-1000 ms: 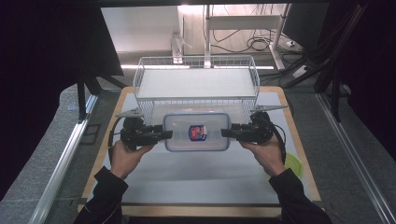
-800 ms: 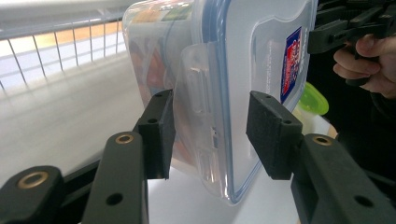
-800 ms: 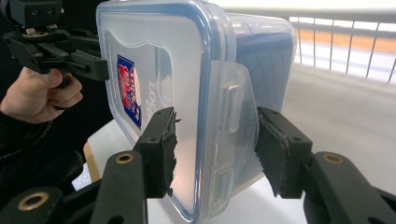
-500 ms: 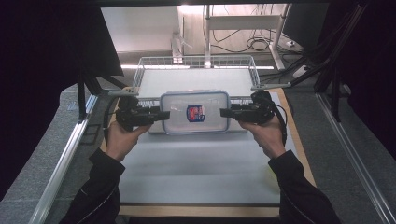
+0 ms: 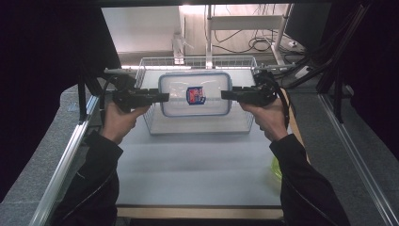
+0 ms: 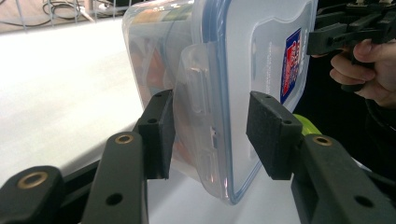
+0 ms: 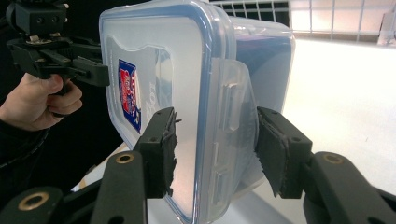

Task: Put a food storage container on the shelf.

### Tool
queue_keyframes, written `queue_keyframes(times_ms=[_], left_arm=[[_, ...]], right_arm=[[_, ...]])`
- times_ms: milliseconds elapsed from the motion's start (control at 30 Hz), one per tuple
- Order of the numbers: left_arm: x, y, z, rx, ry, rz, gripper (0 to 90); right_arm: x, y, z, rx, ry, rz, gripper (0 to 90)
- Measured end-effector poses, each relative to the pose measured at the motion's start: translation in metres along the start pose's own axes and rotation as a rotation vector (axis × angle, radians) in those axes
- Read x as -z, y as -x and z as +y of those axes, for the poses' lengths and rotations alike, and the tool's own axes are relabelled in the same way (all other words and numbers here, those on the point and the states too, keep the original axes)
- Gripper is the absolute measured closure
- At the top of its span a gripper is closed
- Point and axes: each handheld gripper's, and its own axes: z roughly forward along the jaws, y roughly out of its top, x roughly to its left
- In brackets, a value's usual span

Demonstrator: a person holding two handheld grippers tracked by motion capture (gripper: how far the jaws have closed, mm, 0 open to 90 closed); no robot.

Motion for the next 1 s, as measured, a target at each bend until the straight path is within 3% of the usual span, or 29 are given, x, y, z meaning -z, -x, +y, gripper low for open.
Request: queue_keyframes(times_ms=[467,1000], left_arm=[[-0.003,-0.020,0.032,0.006,0.006,0.011,52.5],[-0.028,-0.041,0.036,0.027,0.026,0.026,51.1]], right_arm=[[-0.011,0.016,0.031,-0.014,0.018,0.004,49.6],[-0.025,0.043,0.038,-0.057,0.026,-0.014,49.3]])
